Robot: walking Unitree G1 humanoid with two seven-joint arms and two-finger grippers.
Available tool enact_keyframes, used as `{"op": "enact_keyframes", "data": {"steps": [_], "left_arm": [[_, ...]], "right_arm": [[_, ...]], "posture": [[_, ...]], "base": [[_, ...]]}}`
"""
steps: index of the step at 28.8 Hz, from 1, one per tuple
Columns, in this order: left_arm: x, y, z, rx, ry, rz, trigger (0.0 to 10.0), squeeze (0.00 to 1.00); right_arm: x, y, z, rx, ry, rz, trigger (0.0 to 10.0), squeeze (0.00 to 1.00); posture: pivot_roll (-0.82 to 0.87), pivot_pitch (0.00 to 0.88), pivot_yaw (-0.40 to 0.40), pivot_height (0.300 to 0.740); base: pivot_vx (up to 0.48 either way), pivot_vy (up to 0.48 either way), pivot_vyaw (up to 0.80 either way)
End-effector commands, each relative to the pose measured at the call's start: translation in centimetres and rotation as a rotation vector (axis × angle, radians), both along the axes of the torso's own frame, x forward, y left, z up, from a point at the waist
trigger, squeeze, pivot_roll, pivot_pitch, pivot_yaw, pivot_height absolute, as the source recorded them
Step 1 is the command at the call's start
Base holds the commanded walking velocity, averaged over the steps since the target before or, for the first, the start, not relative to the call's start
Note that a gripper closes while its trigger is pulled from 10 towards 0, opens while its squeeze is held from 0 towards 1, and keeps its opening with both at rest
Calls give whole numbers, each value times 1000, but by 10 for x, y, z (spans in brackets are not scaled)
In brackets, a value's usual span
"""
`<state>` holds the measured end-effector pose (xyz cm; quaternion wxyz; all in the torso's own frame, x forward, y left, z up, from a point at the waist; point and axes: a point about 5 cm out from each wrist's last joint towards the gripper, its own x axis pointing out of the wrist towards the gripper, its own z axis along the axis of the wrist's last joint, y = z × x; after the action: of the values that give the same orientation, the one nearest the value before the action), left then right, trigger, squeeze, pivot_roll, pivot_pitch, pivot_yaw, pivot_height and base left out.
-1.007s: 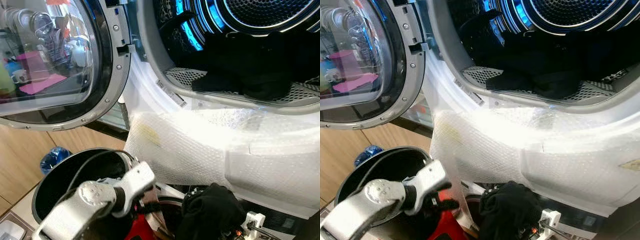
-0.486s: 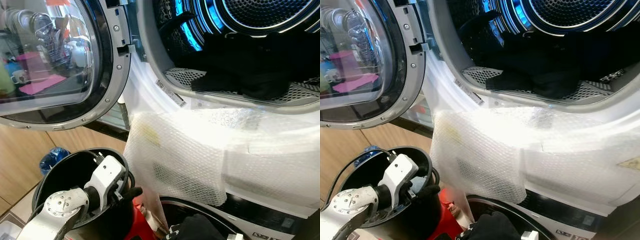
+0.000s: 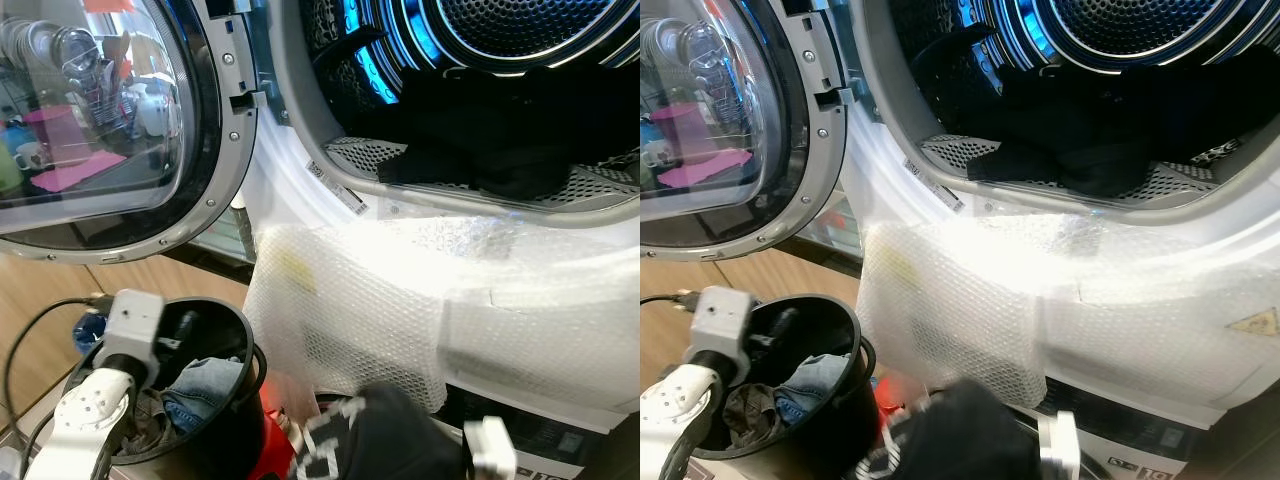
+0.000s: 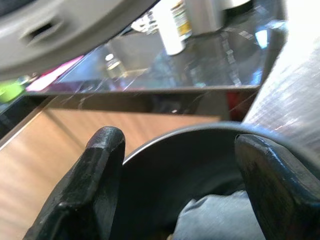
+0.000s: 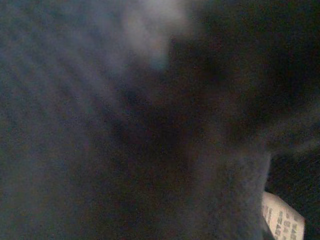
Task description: Clothes washing
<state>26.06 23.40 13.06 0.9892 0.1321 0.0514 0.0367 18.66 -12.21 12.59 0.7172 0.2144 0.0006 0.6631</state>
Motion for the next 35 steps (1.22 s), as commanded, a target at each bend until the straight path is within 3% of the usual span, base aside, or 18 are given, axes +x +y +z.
{"op": "enact_keyframes", "data": {"steps": [1,6,10,11,12,13,15,18,21,24,25,27,29,31,32,33,34,35], "left_arm": [[-2,4,-8,8,17,33,10000,0],[1,-2,-19,3,13,30,10000,0],[4,-5,-24,-2,18,31,10000,0],[7,-11,-27,-9,29,3,10000,0],[7,-11,-27,-9,29,3,10000,0],[8,-17,-29,-12,36,-25,10000,0],[8,-20,-31,-7,34,-38,10000,0],[8,-22,-33,-11,34,-46,10000,0],[9,-26,-34,-17,33,-65,10000,0],[9,-26,-34,-18,32,-68,10000,0],[10,-27,-36,-23,33,-66,10000,0],[10,-29,-37,-32,36,-65,10000,0],[10,-29,-37,-34,37,-65,10000,0],[8,-32,-38,-37,41,-71,10000,0],[8,-32,-38,-37,41,-71,10000,0],[6,-32,-40,-53,47,-65,10000,0],[5,-32,-40,-54,48,-61,10000,0],[5,-32,-40,-54,48,-61,10000,0]], "right_arm": [[-1,9,29,93,-59,59,0,0],[10,23,105,347,-201,163,0,0],[39,32,150,423,-291,132,0,0],[57,32,171,461,-319,114,0,0],[57,32,171,461,-319,114,0,0],[82,30,205,499,-379,91,0,0],[96,29,233,506,-427,90,0,0],[114,31,257,470,-464,55,0,0],[147,37,287,395,-470,-82,0,0],[153,38,294,388,-456,-111,0,0],[171,38,310,342,-429,-252,0,0],[184,32,323,313,-387,-414,0,0],[187,29,326,312,-373,-459,0,0],[195,15,335,263,-335,-665,0,0],[195,15,335,263,-335,-665,0,0],[201,-9,347,216,-288,-939,0,0],[202,-26,352,203,-255,-1097,0,0],[202,-26,352,203,-255,-1097,0,0]], "posture": [[14,0,119,740],[3,0,112,740],[-11,0,118,740],[-12,0,122,740],[-12,0,122,740],[-14,0,125,740],[-13,0,127,740],[-10,0,128,740],[-5,0,120,740],[-5,0,120,740],[5,0,115,740],[5,0,116,740],[8,0,113,740],[14,0,107,740],[14,0,107,740],[18,0,106,740],[18,0,106,740],[18,0,106,740]], "base": [[0,0,0],[0,0,0],[0,0,0],[0,0,0],[0,0,0],[0,0,0],[0,0,0],[0,0,0],[0,0,0],[0,0,0],[0,0,0],[0,0,0],[0,0,0],[0,0,0],[0,0,0],[0,0,0],[0,0,0],[0,0,0]]}}
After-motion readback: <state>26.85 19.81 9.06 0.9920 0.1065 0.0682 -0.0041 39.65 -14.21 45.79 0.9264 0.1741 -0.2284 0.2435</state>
